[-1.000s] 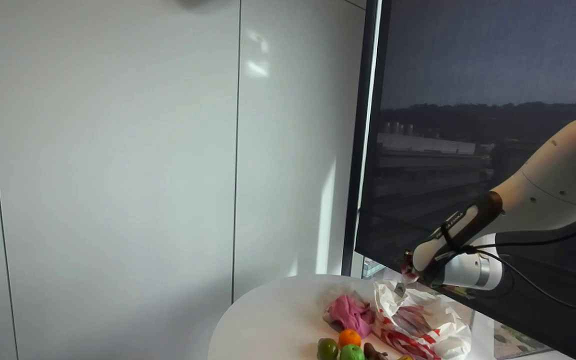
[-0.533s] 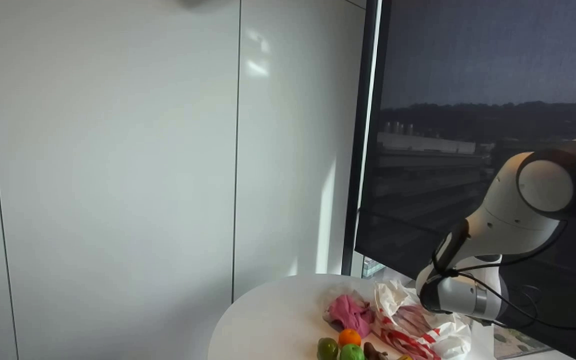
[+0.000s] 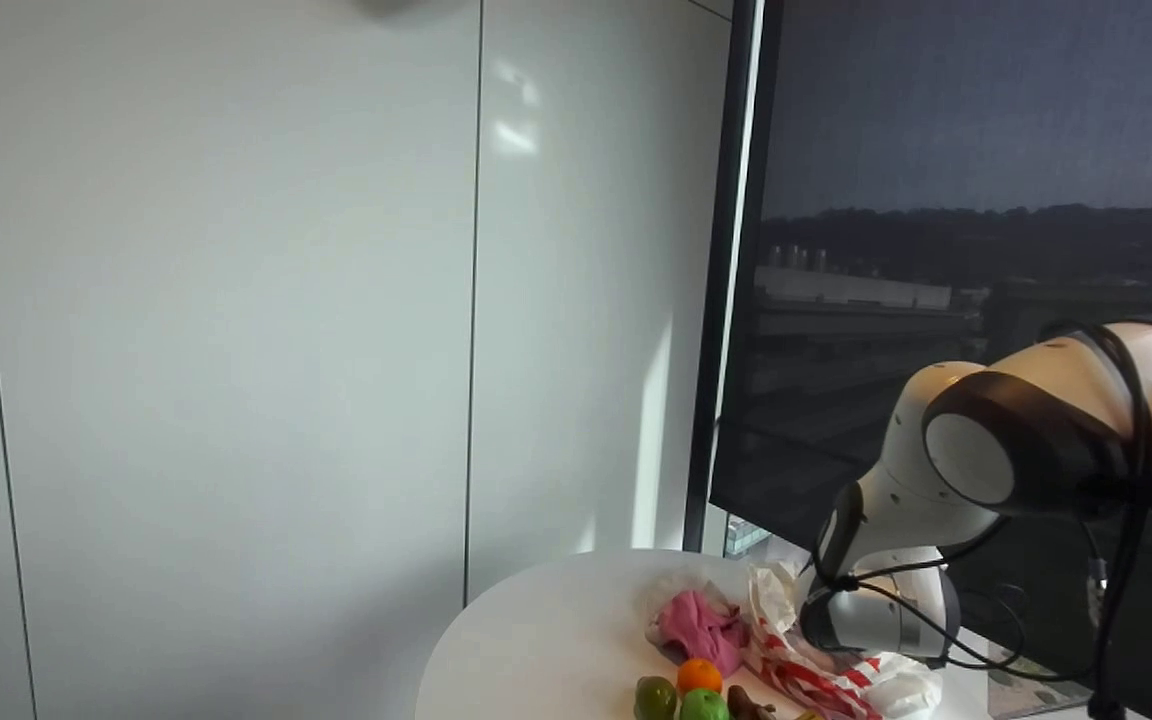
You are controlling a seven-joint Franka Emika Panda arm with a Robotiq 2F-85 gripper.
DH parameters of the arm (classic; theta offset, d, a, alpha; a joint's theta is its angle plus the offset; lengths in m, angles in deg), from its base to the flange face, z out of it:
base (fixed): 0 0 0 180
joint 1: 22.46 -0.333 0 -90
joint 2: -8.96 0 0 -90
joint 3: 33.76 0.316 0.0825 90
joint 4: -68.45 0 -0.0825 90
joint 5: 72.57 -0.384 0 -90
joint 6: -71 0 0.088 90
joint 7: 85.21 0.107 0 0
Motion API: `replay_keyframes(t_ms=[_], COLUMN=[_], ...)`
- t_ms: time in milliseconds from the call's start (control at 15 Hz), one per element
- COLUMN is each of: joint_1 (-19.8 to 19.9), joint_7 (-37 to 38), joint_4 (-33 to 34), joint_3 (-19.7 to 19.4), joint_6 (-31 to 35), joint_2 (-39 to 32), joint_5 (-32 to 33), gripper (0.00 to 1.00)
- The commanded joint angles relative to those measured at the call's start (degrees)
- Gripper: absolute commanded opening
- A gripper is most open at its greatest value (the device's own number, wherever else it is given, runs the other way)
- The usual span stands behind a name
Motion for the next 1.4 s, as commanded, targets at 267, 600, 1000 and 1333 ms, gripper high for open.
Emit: replay_keyframes(t_ms=[267,600,1000,1333], joint_1=[1.7,5.0,8.9,5.5], joint_7=[0.8,3.1,4.7,3.5], joint_4=[14.0,19.6,19.5,11.5], joint_3=[-0.3,3.7,8.0,8.2], joint_6=[-9.6,-12.6,-12.8,-11.5], joint_2=[-10.9,-14.6,-15.5,-8.0], joint_5=[0.4,3.7,7.8,9.1], gripper=[0.09,0.09,0.46,0.86])
